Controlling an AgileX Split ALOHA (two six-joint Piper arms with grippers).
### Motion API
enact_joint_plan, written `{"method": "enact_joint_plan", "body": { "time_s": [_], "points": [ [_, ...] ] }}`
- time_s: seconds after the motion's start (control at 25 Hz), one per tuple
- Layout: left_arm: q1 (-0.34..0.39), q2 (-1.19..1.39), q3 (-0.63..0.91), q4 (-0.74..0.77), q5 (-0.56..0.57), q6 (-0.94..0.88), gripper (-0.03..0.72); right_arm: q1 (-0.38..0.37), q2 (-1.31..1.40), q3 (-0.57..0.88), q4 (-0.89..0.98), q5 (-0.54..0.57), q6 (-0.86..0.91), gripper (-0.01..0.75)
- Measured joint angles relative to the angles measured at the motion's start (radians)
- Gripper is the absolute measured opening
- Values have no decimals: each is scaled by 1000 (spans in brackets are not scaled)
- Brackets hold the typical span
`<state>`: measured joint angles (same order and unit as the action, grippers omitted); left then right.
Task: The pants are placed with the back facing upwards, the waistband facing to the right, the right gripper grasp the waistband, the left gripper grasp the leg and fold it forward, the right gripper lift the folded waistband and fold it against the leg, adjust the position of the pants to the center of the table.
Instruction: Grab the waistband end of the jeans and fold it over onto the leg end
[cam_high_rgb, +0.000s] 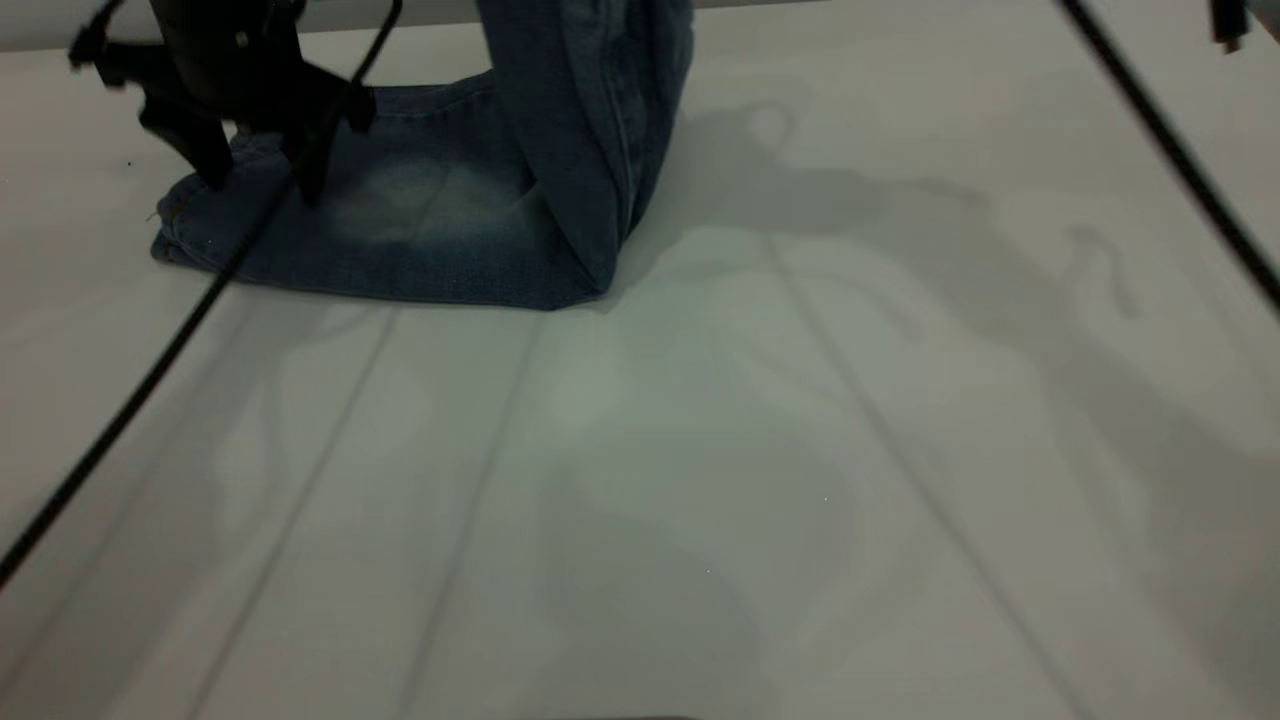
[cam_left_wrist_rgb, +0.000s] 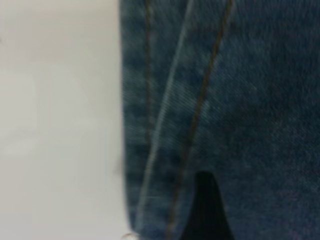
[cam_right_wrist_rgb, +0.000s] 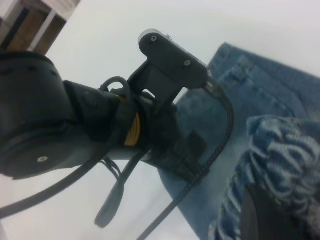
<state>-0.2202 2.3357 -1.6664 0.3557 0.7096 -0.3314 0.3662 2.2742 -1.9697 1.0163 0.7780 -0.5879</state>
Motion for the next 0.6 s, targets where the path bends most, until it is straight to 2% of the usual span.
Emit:
{"method": "enact_joint_plan", "body": {
  "time_s": [0.36,0.6],
  "points": [
    [0,-70,-249,153,283,50,506,56,23,0,11,-77,-3,48],
    [0,-107,-375,171,352,51,506,91,106,-5,122,-153,-44,48]
  ]
}}
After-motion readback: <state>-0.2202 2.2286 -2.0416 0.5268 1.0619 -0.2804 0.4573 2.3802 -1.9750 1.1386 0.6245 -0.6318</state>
